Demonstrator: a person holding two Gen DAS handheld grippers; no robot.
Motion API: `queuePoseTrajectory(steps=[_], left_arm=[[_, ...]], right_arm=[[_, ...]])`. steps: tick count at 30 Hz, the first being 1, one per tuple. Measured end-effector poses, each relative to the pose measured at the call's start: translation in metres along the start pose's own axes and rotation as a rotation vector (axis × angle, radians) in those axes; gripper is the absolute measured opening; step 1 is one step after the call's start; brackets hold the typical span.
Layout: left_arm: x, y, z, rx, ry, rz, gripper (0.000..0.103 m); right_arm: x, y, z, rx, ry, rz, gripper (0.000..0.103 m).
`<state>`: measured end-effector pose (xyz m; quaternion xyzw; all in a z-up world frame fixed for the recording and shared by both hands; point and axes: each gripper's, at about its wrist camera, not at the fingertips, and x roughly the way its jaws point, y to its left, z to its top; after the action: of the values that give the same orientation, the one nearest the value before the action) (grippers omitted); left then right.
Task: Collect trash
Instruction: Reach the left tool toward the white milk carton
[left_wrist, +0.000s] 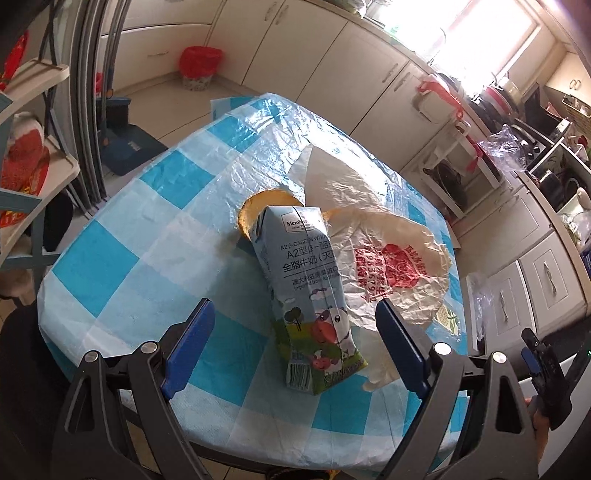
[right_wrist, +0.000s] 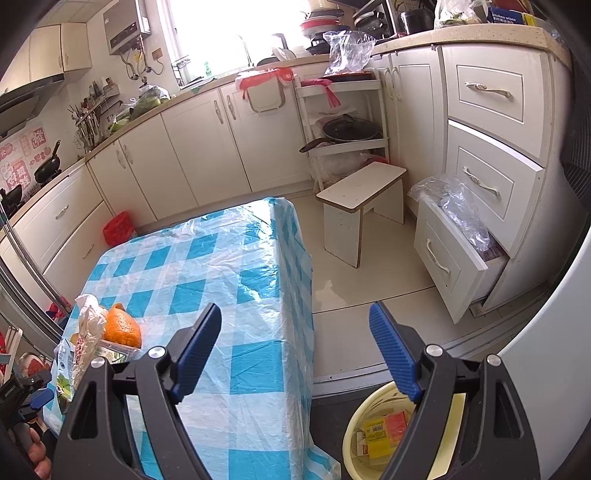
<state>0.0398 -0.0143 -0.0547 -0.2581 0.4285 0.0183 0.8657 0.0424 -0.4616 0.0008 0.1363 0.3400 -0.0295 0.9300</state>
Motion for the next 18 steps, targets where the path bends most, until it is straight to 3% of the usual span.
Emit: queuePoseTrajectory(steps=[8, 10, 12, 14, 18], left_arm=[[0.025, -0.003, 0.004, -0.001, 0.025, 0.03, 0.083], [0.028, -0.002, 0.004, 0.003, 0.025, 0.01, 0.067], [0.031, 0.001, 0.005, 0.016, 0.037, -0.013, 0.041], [0.032, 0.003, 0.006, 0.026, 0.037, -0.017, 0.033], [0.027, 0.01, 0.009, 0.035, 0.022, -0.028, 0.029]], right_arm=[[0.003, 0.008, 0.001, -0.014, 0.003, 0.018, 0.079], [0.003, 0.01, 0.001, -0.016, 0.001, 0.023, 0.079], [0.003, 0.011, 0.002, -0.018, -0.001, 0.029, 0.079], [0.004, 0.014, 0.004, -0.018, -0.003, 0.034, 0.079], [0.005, 0.021, 0.005, -0.025, -0.01, 0.046, 0.079]])
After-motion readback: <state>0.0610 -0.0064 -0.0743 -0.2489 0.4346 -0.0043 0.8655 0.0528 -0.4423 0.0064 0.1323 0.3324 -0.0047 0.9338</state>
